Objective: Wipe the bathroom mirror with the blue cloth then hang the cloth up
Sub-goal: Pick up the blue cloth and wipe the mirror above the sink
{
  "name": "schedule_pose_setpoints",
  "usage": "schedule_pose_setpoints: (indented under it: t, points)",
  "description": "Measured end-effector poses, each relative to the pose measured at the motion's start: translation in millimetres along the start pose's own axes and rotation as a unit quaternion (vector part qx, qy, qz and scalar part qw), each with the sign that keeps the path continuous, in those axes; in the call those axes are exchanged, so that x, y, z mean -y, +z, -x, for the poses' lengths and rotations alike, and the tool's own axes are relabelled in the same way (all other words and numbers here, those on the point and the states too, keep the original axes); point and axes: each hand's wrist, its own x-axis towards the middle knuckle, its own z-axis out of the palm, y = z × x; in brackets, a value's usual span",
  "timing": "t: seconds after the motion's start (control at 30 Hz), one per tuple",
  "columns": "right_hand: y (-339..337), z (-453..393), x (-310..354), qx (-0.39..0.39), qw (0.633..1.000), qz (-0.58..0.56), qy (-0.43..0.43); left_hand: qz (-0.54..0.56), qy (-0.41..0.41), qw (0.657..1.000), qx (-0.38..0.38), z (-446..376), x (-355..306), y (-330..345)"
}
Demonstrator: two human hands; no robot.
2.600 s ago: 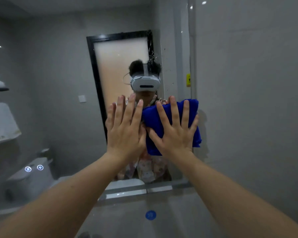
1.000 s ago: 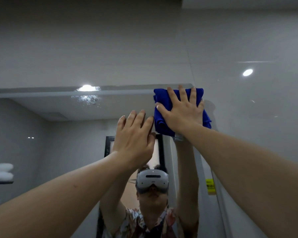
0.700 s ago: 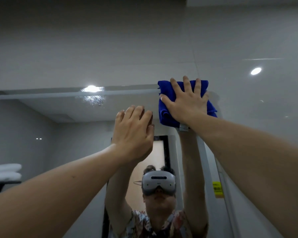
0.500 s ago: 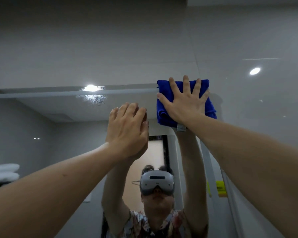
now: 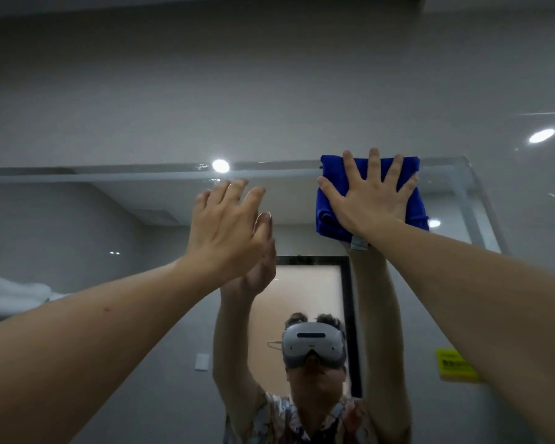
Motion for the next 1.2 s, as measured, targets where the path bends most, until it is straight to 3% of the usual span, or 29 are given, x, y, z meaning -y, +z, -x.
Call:
schedule_pose_setpoints:
  t: [0.33,0.83,1.2]
  points:
    - [21.3,27.9,127.7,0.003,1.000,0.007,-0.023,0.004,-0.014,0.998,0.058,38.1,109.1,-14.1]
    - [35.8,35.1,247.9,-0.013,0.994,0.094,-0.049,0.034,0.002,0.998,0.047,44.9,231.5,-15.9]
    - [37.5,23.7,264.0,-0.011,0.994,0.073,-0.076,0.054,-0.009,0.998,0.032,37.9,275.7,-15.9]
